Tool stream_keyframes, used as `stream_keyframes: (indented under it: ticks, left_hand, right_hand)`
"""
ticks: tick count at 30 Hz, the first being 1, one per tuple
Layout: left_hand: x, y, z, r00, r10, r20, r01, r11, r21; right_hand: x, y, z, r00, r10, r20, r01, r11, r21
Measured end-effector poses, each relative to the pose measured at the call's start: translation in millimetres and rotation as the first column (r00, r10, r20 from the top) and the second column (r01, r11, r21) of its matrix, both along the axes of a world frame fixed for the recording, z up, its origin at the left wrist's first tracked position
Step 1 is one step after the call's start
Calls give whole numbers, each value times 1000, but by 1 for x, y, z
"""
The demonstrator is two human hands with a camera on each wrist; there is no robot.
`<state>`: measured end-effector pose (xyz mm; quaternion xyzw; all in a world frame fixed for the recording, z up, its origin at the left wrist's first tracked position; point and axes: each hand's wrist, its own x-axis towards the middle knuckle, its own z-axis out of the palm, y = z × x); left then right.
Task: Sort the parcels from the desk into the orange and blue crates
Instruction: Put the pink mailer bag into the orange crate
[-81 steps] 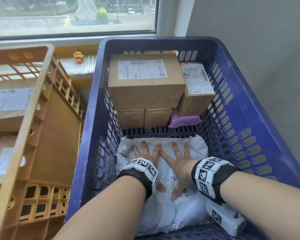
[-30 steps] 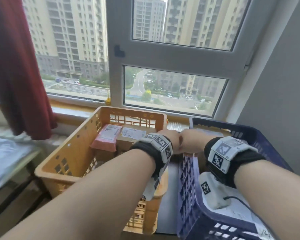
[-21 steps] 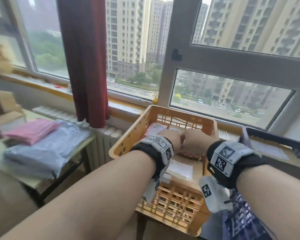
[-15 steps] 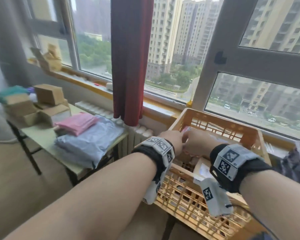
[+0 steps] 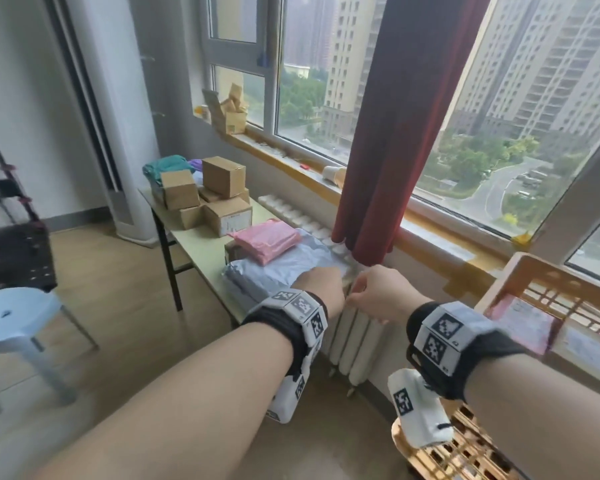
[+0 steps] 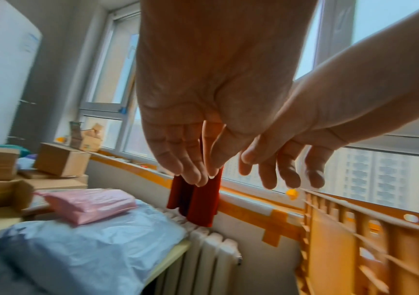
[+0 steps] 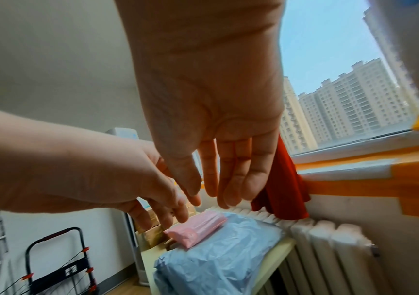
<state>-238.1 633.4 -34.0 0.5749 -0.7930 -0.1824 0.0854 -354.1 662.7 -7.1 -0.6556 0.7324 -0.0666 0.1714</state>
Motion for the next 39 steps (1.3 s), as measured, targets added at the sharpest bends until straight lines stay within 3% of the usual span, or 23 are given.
stream_keyframes:
  ticks: [10,18,25,29,39]
  left_hand:
    - [64,-96,-15,987,158,22,-157,987,-27]
    - [89,-193,-43,961,278,-12,-276,958,74]
    - [117,-261,-88,914,398,-83,-388,914,115]
    - [134,-283,-106,909,413,-56,-405,907,117]
    - [140,-346,-128,930,365,-43,-355,921,161]
  right_hand:
    - [46,-116,-26,994,82,70,-82,997,-1]
    - [64,-210,-52,989,106,100,-107,994,6]
    - [66,-276,-88,965,49,259,-60,998,35]
    - [70,-297,-117,931,-28,364,0,997,75]
    - [88,-333,-146,936,-150,317,98,980,174]
